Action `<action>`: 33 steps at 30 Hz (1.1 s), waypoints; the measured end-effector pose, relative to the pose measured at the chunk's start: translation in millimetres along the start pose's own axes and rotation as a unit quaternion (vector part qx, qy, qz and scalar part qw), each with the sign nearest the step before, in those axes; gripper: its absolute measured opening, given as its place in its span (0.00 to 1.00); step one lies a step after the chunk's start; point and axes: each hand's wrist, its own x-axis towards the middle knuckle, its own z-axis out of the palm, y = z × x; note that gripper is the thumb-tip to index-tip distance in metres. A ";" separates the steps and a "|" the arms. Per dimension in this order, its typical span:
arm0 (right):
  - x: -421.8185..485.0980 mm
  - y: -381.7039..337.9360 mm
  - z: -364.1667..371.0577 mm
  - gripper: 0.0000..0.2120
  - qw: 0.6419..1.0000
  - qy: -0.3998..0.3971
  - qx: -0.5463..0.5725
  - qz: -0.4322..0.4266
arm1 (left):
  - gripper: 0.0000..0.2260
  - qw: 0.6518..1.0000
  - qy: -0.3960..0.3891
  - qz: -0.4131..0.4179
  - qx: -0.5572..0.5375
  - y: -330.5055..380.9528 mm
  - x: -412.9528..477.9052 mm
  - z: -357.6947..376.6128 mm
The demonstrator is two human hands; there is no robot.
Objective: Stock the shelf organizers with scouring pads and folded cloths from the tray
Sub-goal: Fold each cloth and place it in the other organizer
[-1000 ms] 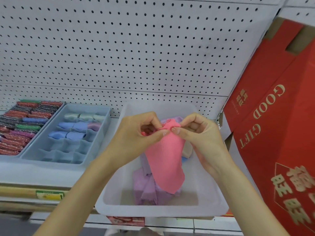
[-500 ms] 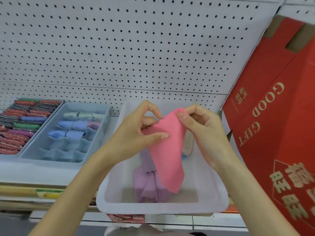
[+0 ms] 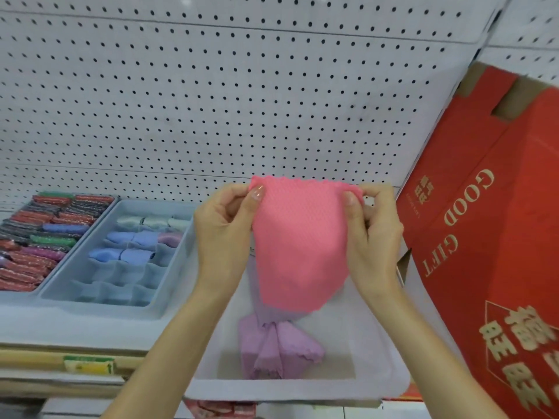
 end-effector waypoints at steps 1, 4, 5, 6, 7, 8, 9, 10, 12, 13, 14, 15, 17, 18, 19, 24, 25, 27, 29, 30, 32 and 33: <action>1.7 -3.4 0.8 0.08 1.000 0.003 0.020 0.000 | 0.07 1.000 0.014 0.026 0.010 2.2 0.7 2.9; 9.9 -9.7 -3.2 0.09 0.992 -0.015 0.120 0.027 | 0.09 0.997 0.021 0.075 0.026 11.0 2.4 8.1; 13.5 -10.2 -7.1 0.08 0.983 -0.038 0.175 0.050 | 0.08 0.997 0.006 0.076 0.013 14.2 3.3 8.0; 17.0 -11.1 -11.7 0.07 0.965 -0.074 0.238 0.076 | 0.07 0.998 -0.012 0.064 -0.005 17.8 4.7 7.0; 20.4 -10.4 -17.4 0.05 0.943 -0.116 0.298 0.093 | 0.06 0.998 -0.031 0.043 -0.033 21.2 7.3 5.1; 23.6 -10.3 -23.5 0.03 0.918 -0.159 0.349 0.102 | 0.05 0.996 -0.047 0.016 -0.069 24.2 11.0 2.1; 26.8 -10.5 -29.3 0.06 0.897 -0.199 0.382 0.101 | 0.04 0.991 -0.068 -0.008 -0.111 25.4 15.3 -1.5; 29.6 -12.6 -34.4 0.08 0.879 -0.243 0.400 0.093 | 0.07 0.984 -0.094 -0.027 -0.148 28.2 18.7 -4.4; 34.8 -20.0 -39.2 0.08 0.849 -0.316 0.420 0.059 | 0.15 0.966 -0.168 -0.046 -0.190 33.6 23.2 -4.7; 37.5 -24.5 -39.2 0.07 0.837 -0.343 0.425 0.042 | 0.15 0.956 -0.200 -0.050 -0.208 37.4 23.3 -1.1; 40.6 -30.4 -37.5 0.05 0.834 -0.358 0.419 0.031 | 0.13 0.945 -0.221 -0.062 -0.232 42.2 22.5 3.8; 43.9 -35.0 -34.4 0.04 0.841 -0.362 0.401 0.026 | 0.09 0.938 -0.229 -0.074 -0.251 45.5 21.7 10.0; 51.5 -40.2 -26.0 0.04 0.866 -0.345 0.361 0.021 | 0.05 0.931 -0.222 -0.105 -0.271 49.9 19.3 23.3; 55.3 -42.2 -21.2 0.04 0.874 -0.332 0.354 0.015 | 0.05 0.930 -0.220 -0.119 -0.270 49.5 18.6 28.7; 58.4 -43.4 -16.7 0.05 0.880 -0.316 0.355 0.004 | 0.04 0.930 -0.219 -0.126 -0.265 45.6 18.9 33.0; 64.0 -44.9 -1.9 0.05 0.895 -0.254 0.363 -0.047 | 0.03 0.915 -0.222 -0.138 -0.307 38.8 19.7 44.2; 63.3 -45.9 0.1 0.04 0.891 -0.260 0.368 -0.051 | 0.03 0.909 -0.218 -0.142 -0.327 37.4 19.3 45.4; 61.7 -47.7 2.6 0.04 0.881 -0.271 0.385 -0.042 | 0.07 0.897 -0.213 -0.142 -0.360 38.0 16.7 48.0; 59.5 -47.6 5.3 0.04 0.877 -0.276 0.392 -0.033 | 0.07 0.891 -0.196 -0.141 -0.385 36.8 15.5 48.6; 58.6 -47.4 6.7 0.04 0.877 -0.276 0.393 -0.029 | 0.09 0.891 -0.192 -0.143 -0.386 36.3 15.9 49.6; 57.7 -47.1 8.7 0.04 0.876 -0.281 0.392 -0.022 | 0.17 0.898 -0.180 -0.162 -0.368 40.6 13.7 51.2; 57.4 -47.2 9.1 0.04 0.877 -0.282 0.389 -0.020 | 0.18 0.905 -0.173 -0.163 -0.352 41.9 12.0 51.9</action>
